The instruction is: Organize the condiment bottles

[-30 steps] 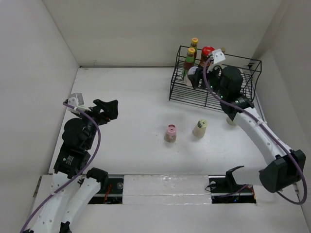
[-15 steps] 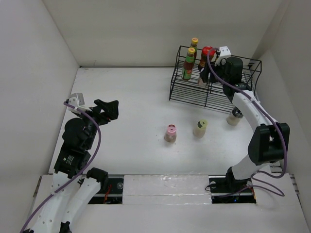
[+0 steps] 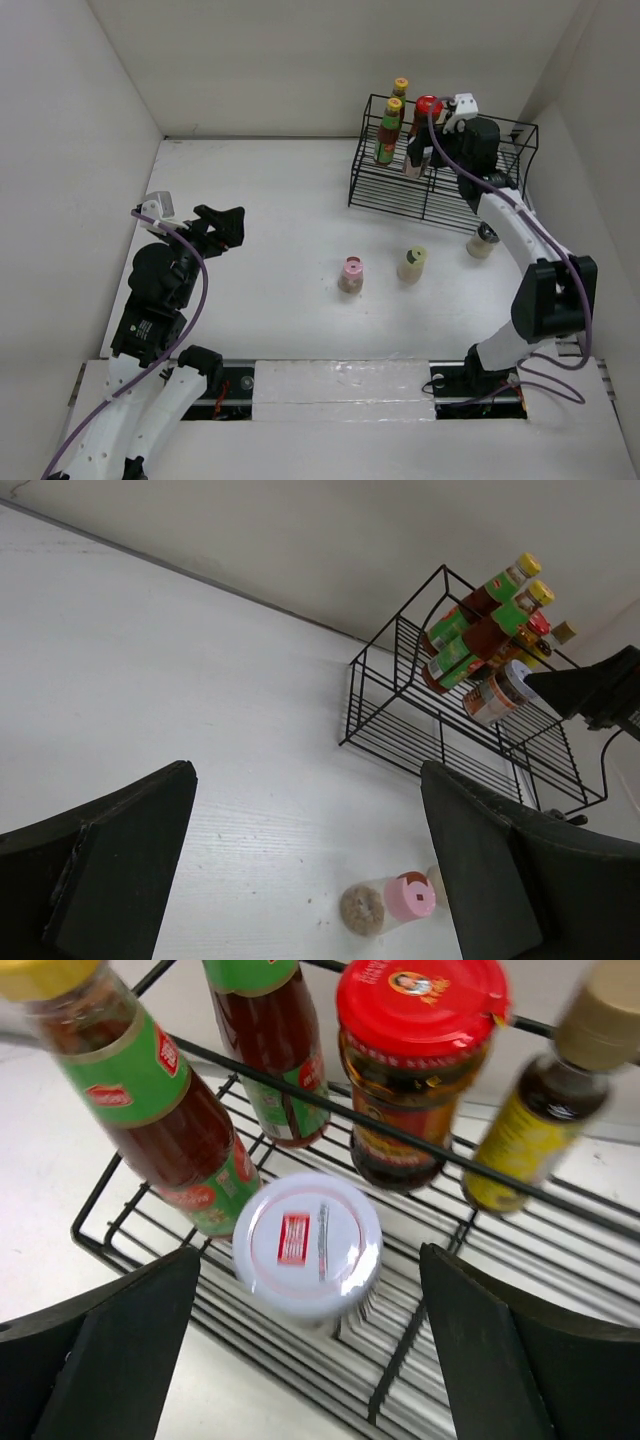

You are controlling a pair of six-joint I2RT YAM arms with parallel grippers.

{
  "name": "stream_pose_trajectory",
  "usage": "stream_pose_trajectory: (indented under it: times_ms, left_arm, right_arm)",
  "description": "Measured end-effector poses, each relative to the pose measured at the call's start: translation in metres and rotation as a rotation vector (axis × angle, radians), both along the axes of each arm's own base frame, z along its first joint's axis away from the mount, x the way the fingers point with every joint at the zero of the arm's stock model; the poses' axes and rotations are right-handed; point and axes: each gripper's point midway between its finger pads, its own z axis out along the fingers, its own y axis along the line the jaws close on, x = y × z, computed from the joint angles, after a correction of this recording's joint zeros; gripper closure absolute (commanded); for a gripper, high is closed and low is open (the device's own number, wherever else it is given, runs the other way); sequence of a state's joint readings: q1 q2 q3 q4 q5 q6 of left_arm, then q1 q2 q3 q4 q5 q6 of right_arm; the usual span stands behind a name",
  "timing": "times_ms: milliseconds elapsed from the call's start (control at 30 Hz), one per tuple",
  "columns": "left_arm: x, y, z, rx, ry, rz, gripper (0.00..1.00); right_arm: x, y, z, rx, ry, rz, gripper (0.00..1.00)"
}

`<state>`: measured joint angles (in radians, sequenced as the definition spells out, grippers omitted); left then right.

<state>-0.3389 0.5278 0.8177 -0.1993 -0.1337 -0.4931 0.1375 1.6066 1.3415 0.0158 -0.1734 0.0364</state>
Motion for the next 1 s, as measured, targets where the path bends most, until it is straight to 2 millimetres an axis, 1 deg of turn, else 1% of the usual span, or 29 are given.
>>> stream_pose_trajectory:
  times_ms: [67,100,133,200,233,267,333,367,433,467,533,600,700,767,833,867,900,1000]
  left_arm:
    - [0.0,-0.001,0.0,0.0,0.0,-0.006,0.06]
    - [0.0,-0.001,0.0,0.0,0.0,-0.008,0.06]
    - [-0.001,-0.002,0.0,-0.001,0.0,-0.011,0.06]
    - [-0.001,-0.003,0.0,-0.001,0.0,-0.019,0.06]
    - [-0.001,-0.004,0.0,0.0,0.0,-0.021,0.06]
    - [-0.001,-0.004,0.0,0.0,0.0,-0.024,0.06]
    - [-0.001,-0.005,0.0,0.0,0.0,-0.029,0.06]
    - [-0.002,-0.005,0.0,0.001,0.0,-0.032,0.06]
    - [-0.002,-0.007,0.0,0.001,0.0,-0.041,0.06]
    - [-0.002,-0.008,0.0,0.0,0.0,-0.046,0.06]
    - [-0.003,-0.009,0.0,0.0,0.0,-0.053,0.06]
    - [-0.003,-0.01,0.0,0.0,0.0,-0.058,0.06]
    - [-0.003,-0.01,0.0,-0.001,0.0,-0.062,0.06]
    - [-0.003,-0.011,0.0,-0.001,0.0,-0.065,0.06]
    - [-0.003,-0.011,0.0,-0.001,0.001,-0.066,0.06]
    - [-0.003,-0.011,0.0,-0.001,0.001,-0.067,0.06]
    - [-0.003,-0.011,0.0,-0.001,0.001,-0.067,0.06]
    - [-0.004,-0.012,0.0,-0.001,0.001,-0.07,0.06]
  right_arm:
    - [-0.016,-0.008,0.01,0.003,-0.02,-0.045,0.06]
    - [-0.028,-0.014,0.019,0.007,-0.043,-0.075,0.09]
    - [-0.044,-0.02,0.025,0.015,-0.063,-0.114,0.14]
    - [-0.079,-0.037,0.035,0.04,-0.116,-0.201,0.22]
    - [-0.099,-0.047,0.035,0.051,-0.134,-0.252,0.25]
    - [-0.119,-0.058,0.031,0.06,-0.144,-0.301,0.28]
    - [-0.151,-0.082,0.018,0.072,-0.157,-0.406,0.3]
    - [-0.162,-0.094,0.009,0.072,-0.151,-0.456,0.3]
    - [-0.183,-0.123,-0.015,0.052,-0.108,-0.571,0.3]
    - [-0.189,-0.133,-0.025,0.041,-0.082,-0.609,0.3]
    - [-0.196,-0.153,-0.042,0.027,-0.033,-0.679,0.3]
    - [-0.198,-0.167,-0.057,0.015,0.019,-0.727,0.3]
    - [-0.192,-0.182,-0.081,0.013,0.101,-0.766,0.3]
    - [-0.185,-0.187,-0.099,0.013,0.161,-0.764,0.3]
    - [-0.177,-0.189,-0.115,0.017,0.213,-0.75,0.3]
    - [-0.173,-0.189,-0.122,0.019,0.234,-0.741,0.31]
    - [-0.17,-0.188,-0.127,0.021,0.252,-0.73,0.31]
    - [-0.16,-0.184,-0.136,0.032,0.27,-0.706,0.39]
